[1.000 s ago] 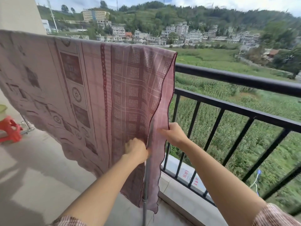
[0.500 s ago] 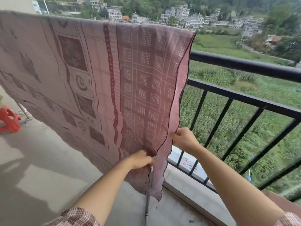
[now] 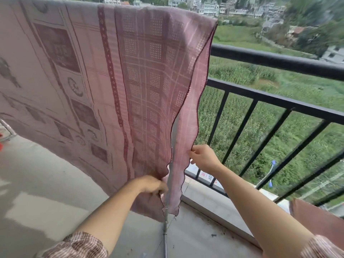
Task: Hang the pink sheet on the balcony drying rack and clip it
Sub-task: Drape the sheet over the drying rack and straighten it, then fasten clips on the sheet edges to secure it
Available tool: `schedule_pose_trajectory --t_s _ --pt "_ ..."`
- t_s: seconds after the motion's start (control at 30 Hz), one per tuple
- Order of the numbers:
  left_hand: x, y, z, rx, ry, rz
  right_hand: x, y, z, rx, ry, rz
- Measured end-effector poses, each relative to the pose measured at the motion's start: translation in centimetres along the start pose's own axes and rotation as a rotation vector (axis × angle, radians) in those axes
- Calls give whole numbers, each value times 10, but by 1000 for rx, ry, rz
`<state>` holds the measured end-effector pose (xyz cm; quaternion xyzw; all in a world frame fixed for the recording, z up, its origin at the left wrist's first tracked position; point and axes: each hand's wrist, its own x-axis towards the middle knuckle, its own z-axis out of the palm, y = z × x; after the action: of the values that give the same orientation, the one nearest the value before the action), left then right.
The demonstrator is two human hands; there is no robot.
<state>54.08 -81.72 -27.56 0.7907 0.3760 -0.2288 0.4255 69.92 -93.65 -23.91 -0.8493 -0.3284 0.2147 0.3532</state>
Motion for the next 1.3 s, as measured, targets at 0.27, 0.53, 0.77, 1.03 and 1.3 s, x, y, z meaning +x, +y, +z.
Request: schedule_pose_trajectory --t_s 0.27,0.53,0.77,1.03,1.3 --pt "21 10 34 33 131 252 0 4 16 32 36 -11" --pt "41 -6 43 400 74 256 -23 16 28 -1 -29 57" --pt "47 45 92 560 -12 427 -88 86 22 63 196 400" --pt "-2 115 246 622 -23 840 -267 186 4 82 616 791" --pt "-84 112 435 833 -291 1006 -463 271 4 -4 727 1070"
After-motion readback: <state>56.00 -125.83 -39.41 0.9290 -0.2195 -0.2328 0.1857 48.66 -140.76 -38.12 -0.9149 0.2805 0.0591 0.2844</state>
